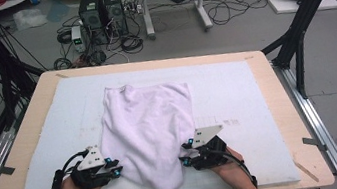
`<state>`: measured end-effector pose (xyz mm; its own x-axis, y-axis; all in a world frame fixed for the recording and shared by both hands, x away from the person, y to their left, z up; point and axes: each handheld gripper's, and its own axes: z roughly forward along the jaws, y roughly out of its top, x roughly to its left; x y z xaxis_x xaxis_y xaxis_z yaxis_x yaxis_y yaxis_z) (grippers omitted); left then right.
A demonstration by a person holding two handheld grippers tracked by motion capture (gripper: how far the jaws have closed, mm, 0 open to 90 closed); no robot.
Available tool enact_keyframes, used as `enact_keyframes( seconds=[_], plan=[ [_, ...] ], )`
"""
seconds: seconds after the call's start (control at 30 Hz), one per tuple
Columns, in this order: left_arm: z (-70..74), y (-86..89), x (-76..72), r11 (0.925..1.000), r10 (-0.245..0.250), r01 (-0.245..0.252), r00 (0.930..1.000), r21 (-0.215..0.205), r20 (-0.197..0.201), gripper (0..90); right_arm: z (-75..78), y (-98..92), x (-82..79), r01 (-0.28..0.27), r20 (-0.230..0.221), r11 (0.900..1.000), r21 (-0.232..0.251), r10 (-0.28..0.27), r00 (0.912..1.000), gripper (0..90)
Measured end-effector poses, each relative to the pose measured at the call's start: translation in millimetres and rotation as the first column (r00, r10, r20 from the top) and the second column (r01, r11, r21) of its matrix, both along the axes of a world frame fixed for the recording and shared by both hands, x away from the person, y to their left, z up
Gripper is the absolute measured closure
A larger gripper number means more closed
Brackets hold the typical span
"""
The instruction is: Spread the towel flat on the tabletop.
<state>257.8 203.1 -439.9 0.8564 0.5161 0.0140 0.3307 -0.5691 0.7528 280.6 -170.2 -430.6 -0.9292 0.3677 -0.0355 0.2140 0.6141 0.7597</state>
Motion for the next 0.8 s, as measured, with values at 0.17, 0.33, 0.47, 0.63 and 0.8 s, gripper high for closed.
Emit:
enact_keyframes(
  seconds=[0.17, 0.33, 0.47, 0.63, 0.8],
  plan=[
    [0.8, 0.8, 1.2, 0.9998, 0.000, 0.000, 0.9999, -0.020, -0.016, 81.4, -6.7, 7.6, 5.9, -0.012, -0.018, 0.999, -0.039, 0.011, 0.9998, 65.5],
    [3.9, 1.8, -0.3, 0.9998, -0.001, 0.001, 1.0000, -0.021, -0.001, 84.0, -4.1, 5.4, 5.7, -0.043, -0.025, 0.998, -0.050, 0.042, 0.9988, 84.5],
    [9.5, 6.9, 0.6, 0.9979, 0.008, -0.009, 1.0000, -0.065, -0.004, 84.5, 5.0, 2.1, 4.5, -0.045, -0.018, 0.999, -0.025, 0.044, 0.9989, 85.3],
    [20.9, 13.4, 3.5, 0.9878, 0.024, -0.023, 0.9997, -0.154, 0.003, 85.1, 19.7, -2.0, 5.3, -0.075, 0.004, 0.997, 0.006, 0.075, 0.9972, 85.4],
    [37.1, 20.4, 25.0, 0.9684, 0.095, -0.090, 0.9955, -0.233, 0.010, 85.3, 42.1, -10.6, 23.7, -0.039, 0.010, 0.998, 0.043, 0.039, 0.9992, 85.6]
  ],
)
